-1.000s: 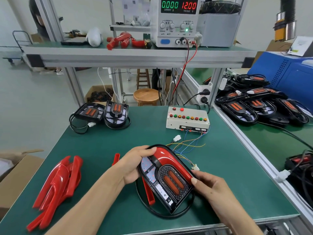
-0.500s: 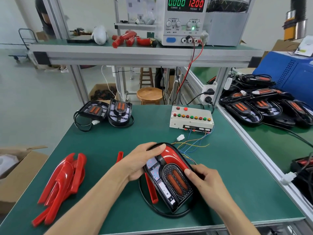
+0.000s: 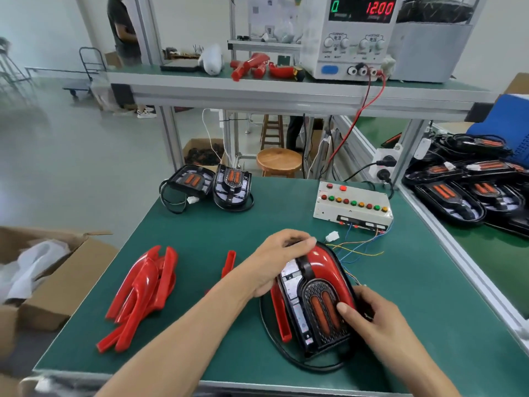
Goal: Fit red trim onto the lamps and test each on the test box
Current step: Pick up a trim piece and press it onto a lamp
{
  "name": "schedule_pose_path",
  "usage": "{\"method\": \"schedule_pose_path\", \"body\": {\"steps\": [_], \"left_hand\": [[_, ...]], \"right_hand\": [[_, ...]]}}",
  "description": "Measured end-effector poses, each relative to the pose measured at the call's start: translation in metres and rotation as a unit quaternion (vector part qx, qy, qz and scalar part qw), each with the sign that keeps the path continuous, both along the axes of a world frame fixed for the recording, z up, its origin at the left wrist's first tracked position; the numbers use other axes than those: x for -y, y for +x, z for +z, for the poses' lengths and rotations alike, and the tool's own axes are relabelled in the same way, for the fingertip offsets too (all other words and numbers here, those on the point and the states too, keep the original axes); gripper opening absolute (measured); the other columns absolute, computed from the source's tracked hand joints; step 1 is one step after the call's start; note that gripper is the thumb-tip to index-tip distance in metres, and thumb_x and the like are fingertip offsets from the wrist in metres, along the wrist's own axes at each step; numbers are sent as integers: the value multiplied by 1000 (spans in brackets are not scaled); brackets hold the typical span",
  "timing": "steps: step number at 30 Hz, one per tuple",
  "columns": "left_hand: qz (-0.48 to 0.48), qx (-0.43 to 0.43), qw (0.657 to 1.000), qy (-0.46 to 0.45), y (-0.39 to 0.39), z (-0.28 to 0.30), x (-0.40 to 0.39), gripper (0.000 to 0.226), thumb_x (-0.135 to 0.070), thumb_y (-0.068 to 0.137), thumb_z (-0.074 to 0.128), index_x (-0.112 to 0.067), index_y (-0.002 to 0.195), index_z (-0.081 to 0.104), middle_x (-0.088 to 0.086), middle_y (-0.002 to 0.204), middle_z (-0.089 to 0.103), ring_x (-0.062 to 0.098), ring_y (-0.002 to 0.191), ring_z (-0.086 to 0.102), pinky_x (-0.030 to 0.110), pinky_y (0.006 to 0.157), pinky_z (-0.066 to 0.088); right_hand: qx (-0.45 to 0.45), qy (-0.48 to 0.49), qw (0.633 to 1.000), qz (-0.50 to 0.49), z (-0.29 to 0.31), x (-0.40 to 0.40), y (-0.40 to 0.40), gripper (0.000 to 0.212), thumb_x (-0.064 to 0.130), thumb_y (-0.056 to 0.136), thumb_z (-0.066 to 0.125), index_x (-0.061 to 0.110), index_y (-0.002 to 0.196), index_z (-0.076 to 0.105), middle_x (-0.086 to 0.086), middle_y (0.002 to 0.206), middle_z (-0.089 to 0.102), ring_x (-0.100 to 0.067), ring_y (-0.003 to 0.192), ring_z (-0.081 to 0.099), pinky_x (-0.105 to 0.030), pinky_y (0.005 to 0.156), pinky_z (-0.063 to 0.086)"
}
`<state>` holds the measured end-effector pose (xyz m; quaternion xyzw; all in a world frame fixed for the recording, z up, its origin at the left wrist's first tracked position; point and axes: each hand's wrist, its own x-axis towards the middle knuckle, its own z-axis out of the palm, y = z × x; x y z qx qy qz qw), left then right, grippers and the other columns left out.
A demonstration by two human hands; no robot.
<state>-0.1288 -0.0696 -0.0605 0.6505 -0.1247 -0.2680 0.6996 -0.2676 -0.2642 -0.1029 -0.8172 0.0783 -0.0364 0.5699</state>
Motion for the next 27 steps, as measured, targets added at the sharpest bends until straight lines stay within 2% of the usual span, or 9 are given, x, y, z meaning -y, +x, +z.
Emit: {"method": "schedule_pose_path", "body": {"steps": [3,6,8,12,15,18,21,24,27], "left_hand": [[113,69,991,12,-1,2,-4,15,-40,101,61,-30,108,68,-3,119,71,10,115,64,41,111,47],[268,189,941,87,-3,6,-42,14,-32,100,61,-29,87,67,-8,89,74,7,85,69,37,88,58],[326,275,879,213,-8,4,-83,15,-30,95,65,-30,80,64,-19,77,68,1,70,63,16,68,50],[342,303,736,499,-16,0,-158,11,-33,96,60,-25,89,62,-8,90,64,20,81,62,30,69,39],[316,274,658,626,-19,1,-189,27,-44,98,53,-18,93,58,4,96,66,33,89,66,34,67,38],[243,230,637,694,-21,-1,-191,33,-54,91,63,-22,94,57,4,101,71,31,97,69,32,68,37],[200,209,636,715,-20,-6,-184,38,-57,84,71,-22,94,60,2,103,70,29,98,70,32,69,40],[176,201,642,718,-19,-12,-178,36,-48,85,75,-21,106,64,1,110,68,29,102,69,33,71,43],[178,200,651,710,-17,-14,-175,25,-38,89,74,-20,99,61,3,112,68,29,102,68,34,70,42]], "right_hand": [[12,14,999,-39,-9,1,2,7,22,94,69,19,96,75,1,87,78,-6,78,69,-16,73,52],[12,55,991,-123,-20,1,3,8,27,91,69,24,92,77,3,83,79,-3,72,68,-11,68,51],[-2,45,985,-166,-25,2,7,6,27,92,71,26,88,76,4,78,78,-11,71,68,-8,62,49],[-2,31,982,-188,-22,-2,10,10,23,92,73,15,99,74,0,81,77,3,64,66,4,58,41],[-2,35,986,-166,-19,-8,10,10,18,93,72,10,99,73,-5,83,75,18,51,58,7,55,38],[4,40,986,-160,-18,-9,10,6,14,93,71,10,98,72,-4,82,74,17,48,57,7,54,38],[4,47,985,-167,-17,-9,9,6,17,94,70,12,92,73,-12,83,76,0,53,62,1,55,43],[8,54,984,-171,-19,-6,7,7,20,94,71,14,91,74,-5,74,76,-8,56,61,-2,55,45],[6,57,984,-170,-22,-3,7,8,22,94,70,15,91,74,2,71,75,-7,55,62,-4,55,46]]}}
